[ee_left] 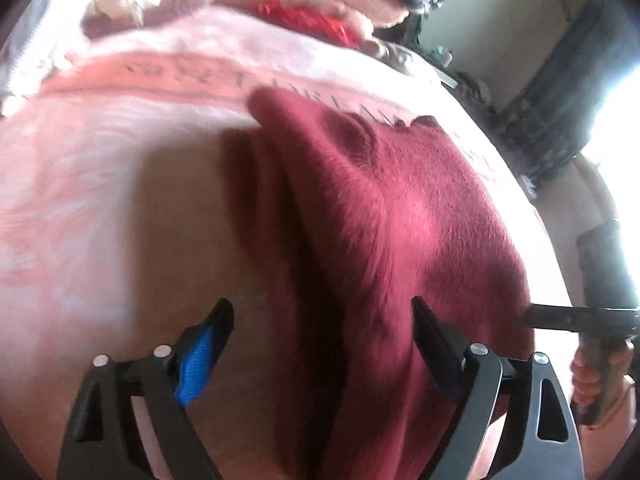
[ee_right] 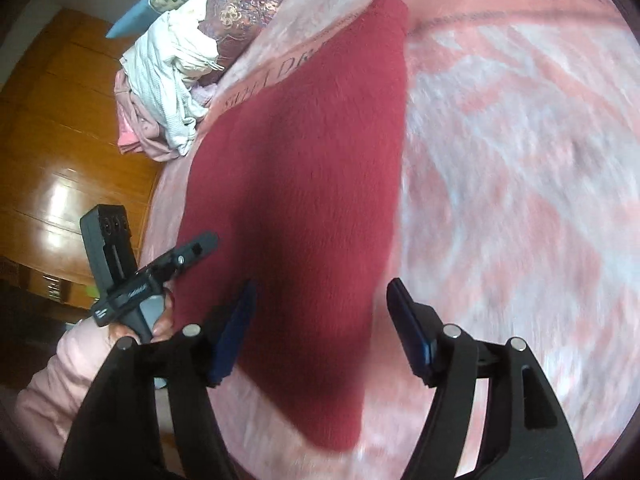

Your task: Fold small clothes

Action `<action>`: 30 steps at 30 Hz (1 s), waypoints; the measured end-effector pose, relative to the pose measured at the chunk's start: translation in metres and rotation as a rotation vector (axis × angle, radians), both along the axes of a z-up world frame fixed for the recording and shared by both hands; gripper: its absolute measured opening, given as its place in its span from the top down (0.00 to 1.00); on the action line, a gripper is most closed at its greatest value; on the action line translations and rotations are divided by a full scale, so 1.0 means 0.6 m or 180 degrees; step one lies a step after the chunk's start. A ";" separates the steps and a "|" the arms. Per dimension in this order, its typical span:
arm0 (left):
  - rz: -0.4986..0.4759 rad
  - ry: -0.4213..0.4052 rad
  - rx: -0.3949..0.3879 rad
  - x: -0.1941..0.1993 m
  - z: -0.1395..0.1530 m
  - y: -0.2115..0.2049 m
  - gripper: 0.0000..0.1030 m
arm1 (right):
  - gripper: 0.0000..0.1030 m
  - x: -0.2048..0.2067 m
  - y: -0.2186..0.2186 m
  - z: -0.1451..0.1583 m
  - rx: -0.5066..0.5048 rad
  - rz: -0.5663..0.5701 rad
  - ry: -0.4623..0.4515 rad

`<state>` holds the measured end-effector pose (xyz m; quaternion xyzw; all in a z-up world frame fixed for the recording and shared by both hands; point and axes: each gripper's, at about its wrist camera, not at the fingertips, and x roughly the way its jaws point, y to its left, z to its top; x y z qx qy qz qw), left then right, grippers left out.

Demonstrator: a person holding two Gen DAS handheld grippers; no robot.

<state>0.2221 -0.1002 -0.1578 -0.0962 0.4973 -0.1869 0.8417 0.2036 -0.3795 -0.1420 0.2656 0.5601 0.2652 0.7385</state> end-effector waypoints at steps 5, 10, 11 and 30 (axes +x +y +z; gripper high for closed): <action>0.0056 -0.0093 0.0159 -0.046 -0.004 0.020 0.12 | 0.34 -0.057 -0.011 -0.026 0.0042 -0.0004 0.0124; 0.0054 -0.0090 0.0283 -0.067 -0.012 0.028 0.11 | 0.78 -0.066 -0.005 -0.034 0.0192 0.0022 0.0164; 0.0063 -0.0085 0.0296 -0.067 -0.010 0.026 0.12 | 0.80 -0.067 -0.002 -0.027 0.0136 0.0037 0.0113; 0.0006 -0.0010 0.0351 -0.066 -0.021 0.023 0.11 | 0.74 -0.097 -0.007 -0.025 -0.0222 0.0046 -0.0042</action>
